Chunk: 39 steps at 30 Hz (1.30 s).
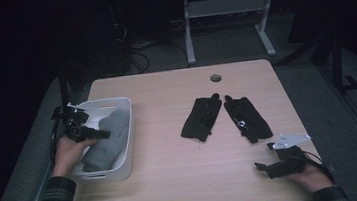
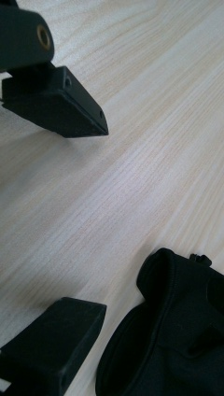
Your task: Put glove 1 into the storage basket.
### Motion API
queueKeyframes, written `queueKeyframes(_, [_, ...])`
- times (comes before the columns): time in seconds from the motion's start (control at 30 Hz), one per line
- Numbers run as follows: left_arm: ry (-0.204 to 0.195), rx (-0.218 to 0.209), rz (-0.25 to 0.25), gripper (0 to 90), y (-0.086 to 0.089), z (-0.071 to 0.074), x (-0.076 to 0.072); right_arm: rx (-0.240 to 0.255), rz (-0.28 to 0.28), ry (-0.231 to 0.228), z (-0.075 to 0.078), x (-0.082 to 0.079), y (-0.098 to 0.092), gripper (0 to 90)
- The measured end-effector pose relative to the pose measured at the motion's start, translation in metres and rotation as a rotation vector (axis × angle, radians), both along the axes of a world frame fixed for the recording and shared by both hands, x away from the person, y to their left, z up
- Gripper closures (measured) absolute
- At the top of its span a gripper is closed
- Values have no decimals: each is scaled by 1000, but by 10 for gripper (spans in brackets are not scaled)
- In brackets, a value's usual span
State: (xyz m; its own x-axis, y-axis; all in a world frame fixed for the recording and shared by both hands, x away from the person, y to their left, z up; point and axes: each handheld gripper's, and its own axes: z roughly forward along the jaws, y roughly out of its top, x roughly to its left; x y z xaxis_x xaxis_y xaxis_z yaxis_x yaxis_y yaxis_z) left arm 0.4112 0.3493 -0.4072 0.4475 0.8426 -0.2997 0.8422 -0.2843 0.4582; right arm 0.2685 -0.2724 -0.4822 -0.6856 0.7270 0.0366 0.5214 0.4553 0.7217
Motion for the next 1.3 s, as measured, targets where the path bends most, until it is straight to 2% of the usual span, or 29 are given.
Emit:
queueKeyframes(0.07, [1, 6, 18, 580, 1, -1, 1, 0, 0, 0, 0, 0, 0, 120])
queueKeyframes(0.17, [-35, 41, 30, 420, 2, 0, 0, 0, 0, 0, 0, 0, 0, 120])
queueKeyframes(0.23, [-61, 42, 44, 314, 2, 3, -1, 0, 0, 0, 0, 0, 0, 120])
queueKeyframes(0.33, [-105, 32, 39, 246, 2, 10, -4, 0, 0, 0, 0, 0, 0, 120])
queueKeyframes(0.63, [-188, 18, 16, 188, -3, 35, -15, -1, 1, 0, 0, 0, 0, 119])
queueKeyframes(0.73, [-224, 13, -11, 173, -9, 44, -20, -2, 2, -1, 0, 0, 0, 119])
queueKeyframes(1.03, [-278, -2, -95, 134, -42, 59, -34, -2, 1, 0, 0, 0, 0, 119])
queueKeyframes(1.3, [-313, -40, -177, 134, -77, 67, -46, -2, 3, 1, 0, 0, 0, 114])
